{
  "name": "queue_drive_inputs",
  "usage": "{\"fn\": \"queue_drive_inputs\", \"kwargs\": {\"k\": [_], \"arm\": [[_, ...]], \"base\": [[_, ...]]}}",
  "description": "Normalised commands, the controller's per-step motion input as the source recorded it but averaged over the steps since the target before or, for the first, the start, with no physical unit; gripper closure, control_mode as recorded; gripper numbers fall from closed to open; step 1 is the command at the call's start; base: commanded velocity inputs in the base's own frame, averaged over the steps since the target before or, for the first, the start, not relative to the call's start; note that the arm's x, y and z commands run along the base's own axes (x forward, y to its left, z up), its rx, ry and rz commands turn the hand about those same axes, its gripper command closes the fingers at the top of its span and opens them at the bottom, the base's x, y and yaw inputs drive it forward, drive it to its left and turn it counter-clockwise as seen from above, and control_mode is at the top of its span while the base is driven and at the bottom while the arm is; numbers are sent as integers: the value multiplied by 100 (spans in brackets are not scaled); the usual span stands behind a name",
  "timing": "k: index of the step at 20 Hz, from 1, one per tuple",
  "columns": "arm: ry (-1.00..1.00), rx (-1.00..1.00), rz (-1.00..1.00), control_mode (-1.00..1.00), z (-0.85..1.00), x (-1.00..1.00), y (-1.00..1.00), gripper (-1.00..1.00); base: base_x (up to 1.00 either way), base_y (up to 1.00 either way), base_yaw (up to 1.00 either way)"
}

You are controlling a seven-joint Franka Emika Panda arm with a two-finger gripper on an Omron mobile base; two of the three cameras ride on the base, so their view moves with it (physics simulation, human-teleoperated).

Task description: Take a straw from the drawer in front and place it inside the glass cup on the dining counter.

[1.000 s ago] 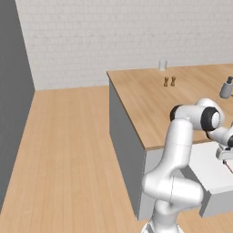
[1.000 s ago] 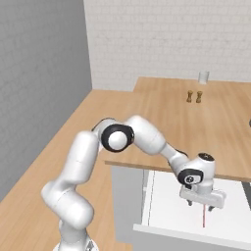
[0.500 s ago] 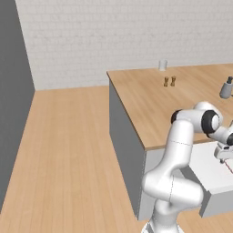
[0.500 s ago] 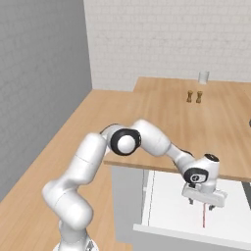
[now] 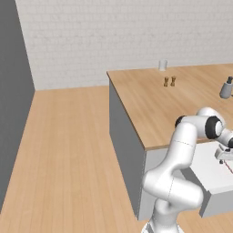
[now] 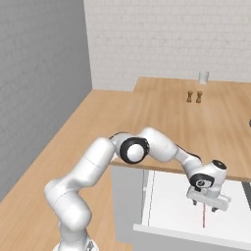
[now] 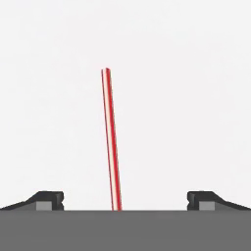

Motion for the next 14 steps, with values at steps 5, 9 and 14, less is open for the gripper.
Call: {"fn": "queue_drive_inputs", "kwargs": {"k": [5, 9, 14], "arm": [[-3, -7, 0, -100, -47, 7, 2, -100], [-3, -10, 0, -100, -45, 18, 1, -100], [-5, -10, 0, -100, -55, 3, 2, -100]], "base": [[0, 0, 0], [0, 0, 0], [0, 0, 0]]}}
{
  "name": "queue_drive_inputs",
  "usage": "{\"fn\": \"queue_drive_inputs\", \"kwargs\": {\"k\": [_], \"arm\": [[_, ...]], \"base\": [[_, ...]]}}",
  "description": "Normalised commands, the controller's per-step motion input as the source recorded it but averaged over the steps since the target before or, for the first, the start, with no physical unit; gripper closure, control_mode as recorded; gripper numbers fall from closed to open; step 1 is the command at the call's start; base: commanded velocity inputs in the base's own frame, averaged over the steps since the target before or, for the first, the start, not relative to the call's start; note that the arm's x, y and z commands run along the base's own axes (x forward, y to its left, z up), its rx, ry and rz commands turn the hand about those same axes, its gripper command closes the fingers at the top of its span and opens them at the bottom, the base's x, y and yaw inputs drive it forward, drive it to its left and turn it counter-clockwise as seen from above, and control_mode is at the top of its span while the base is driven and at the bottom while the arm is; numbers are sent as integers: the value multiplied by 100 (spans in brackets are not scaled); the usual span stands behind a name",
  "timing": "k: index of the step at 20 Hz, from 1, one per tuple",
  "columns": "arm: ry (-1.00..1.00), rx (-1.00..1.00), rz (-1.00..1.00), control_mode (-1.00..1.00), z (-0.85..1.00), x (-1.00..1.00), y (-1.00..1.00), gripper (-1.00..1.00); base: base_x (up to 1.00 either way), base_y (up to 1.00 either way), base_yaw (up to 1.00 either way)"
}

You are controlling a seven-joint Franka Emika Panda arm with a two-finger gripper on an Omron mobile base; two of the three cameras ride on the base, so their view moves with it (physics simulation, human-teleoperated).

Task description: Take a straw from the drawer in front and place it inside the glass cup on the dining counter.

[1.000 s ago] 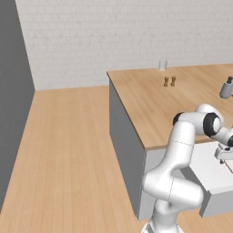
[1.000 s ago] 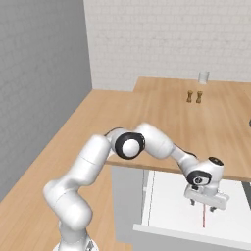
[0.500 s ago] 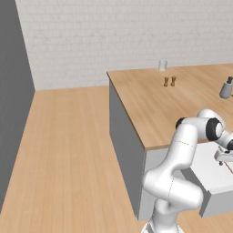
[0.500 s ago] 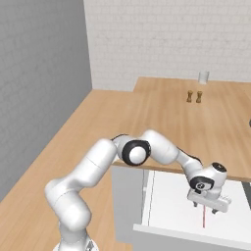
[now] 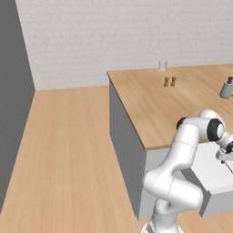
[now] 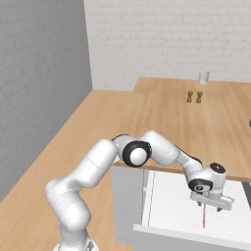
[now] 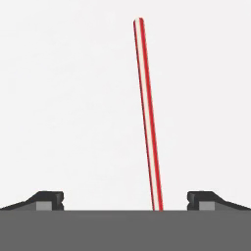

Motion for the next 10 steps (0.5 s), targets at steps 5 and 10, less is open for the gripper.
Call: {"fn": "queue_drive_inputs", "kwargs": {"k": [5, 10], "arm": [[0, -3, 0, -100, -70, 0, 23, -100], [2, 0, 0, -100, -61, -16, 20, -100]], "base": [[0, 0, 0], [0, 0, 0]]}}
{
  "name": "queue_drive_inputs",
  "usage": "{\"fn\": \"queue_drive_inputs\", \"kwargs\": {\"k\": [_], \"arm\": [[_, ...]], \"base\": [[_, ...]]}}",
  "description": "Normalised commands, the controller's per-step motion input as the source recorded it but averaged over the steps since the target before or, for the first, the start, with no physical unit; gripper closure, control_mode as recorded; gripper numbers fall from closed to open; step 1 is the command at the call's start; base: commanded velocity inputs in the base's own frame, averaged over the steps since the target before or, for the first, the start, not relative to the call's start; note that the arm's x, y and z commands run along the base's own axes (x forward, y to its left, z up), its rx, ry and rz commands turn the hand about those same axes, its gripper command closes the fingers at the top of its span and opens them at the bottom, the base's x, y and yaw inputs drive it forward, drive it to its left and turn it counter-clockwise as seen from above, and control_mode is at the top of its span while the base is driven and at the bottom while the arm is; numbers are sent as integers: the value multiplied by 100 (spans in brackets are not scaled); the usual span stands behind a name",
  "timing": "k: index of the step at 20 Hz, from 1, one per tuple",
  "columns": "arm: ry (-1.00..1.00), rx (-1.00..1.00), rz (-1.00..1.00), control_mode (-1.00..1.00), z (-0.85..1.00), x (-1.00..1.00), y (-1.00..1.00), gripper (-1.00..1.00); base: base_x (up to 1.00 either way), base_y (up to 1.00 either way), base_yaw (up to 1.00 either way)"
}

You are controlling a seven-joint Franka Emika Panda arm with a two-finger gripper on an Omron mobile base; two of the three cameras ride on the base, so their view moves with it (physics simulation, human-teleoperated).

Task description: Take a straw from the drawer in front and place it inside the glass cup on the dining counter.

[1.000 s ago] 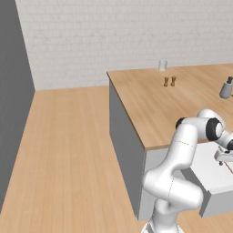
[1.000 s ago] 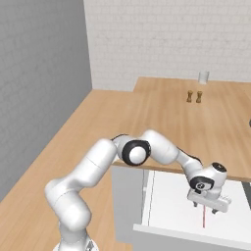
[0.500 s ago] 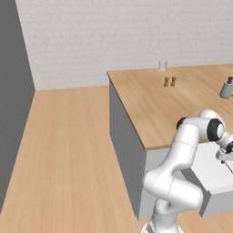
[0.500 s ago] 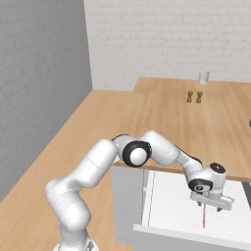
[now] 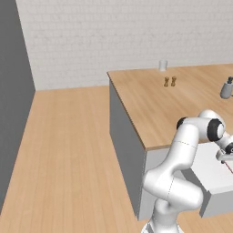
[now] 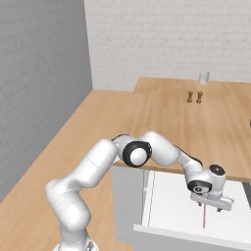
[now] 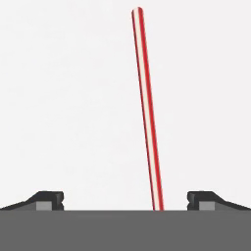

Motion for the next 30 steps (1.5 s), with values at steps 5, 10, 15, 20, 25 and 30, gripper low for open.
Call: {"fn": "queue_drive_inputs", "kwargs": {"k": [5, 10, 15, 20, 25, 30], "arm": [[-4, 0, 0, -100, -55, -63, 4, -100], [-16, 0, 0, -100, -25, -95, 0, -100], [-11, 0, 0, -100, -36, -7, 11, -100], [2, 0, 1, -100, -79, -4, 29, -100], [14, -1, 0, -100, -100, -17, 28, 100], [13, 1, 0, -100, -100, -54, 9, 100]], "base": [[0, 0, 0], [0, 0, 0], [0, 0, 0], [0, 0, 0], [0, 0, 0], [0, 0, 0]]}}
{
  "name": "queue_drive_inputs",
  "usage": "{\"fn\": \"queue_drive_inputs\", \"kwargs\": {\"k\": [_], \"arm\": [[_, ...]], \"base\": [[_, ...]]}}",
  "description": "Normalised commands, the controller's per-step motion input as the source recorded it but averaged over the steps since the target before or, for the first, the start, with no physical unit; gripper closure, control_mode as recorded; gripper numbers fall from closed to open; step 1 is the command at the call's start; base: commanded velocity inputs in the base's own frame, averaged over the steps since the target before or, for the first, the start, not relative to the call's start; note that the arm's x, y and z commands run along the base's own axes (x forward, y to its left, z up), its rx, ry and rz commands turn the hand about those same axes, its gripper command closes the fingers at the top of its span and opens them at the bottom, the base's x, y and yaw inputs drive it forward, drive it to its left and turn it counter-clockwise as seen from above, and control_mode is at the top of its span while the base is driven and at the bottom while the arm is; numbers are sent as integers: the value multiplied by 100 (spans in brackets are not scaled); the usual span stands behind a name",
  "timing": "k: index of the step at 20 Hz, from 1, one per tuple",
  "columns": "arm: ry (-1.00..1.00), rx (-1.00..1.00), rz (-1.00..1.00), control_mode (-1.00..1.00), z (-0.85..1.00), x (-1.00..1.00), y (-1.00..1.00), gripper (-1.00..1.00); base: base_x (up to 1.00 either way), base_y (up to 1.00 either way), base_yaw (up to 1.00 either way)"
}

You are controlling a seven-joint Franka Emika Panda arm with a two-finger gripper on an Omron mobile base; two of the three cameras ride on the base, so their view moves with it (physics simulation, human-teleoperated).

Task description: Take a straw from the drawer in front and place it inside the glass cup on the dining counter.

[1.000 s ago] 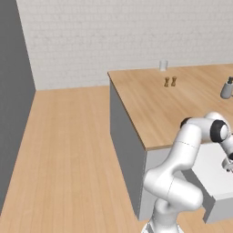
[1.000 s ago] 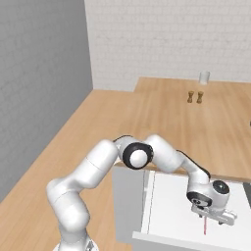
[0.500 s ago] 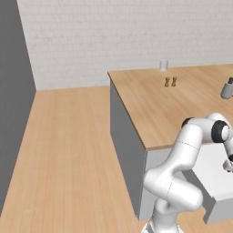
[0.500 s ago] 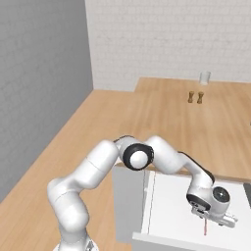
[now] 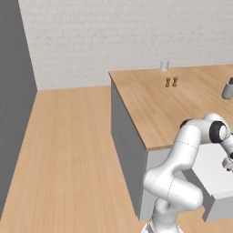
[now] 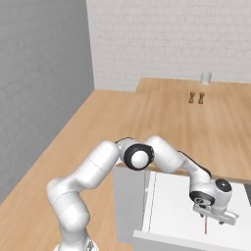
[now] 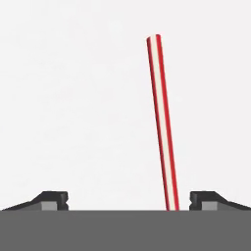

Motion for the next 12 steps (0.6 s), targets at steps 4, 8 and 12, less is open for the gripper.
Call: {"fn": "queue_drive_inputs", "kwargs": {"k": [4, 8, 12], "arm": [[7, 4, 0, -100, -94, -61, 4, 100], [2, 3, 0, -100, -79, -66, 18, 100], [0, 0, -1, -100, -71, -67, 55, 100]], "base": [[0, 0, 0], [0, 0, 0], [0, 0, 0]]}}
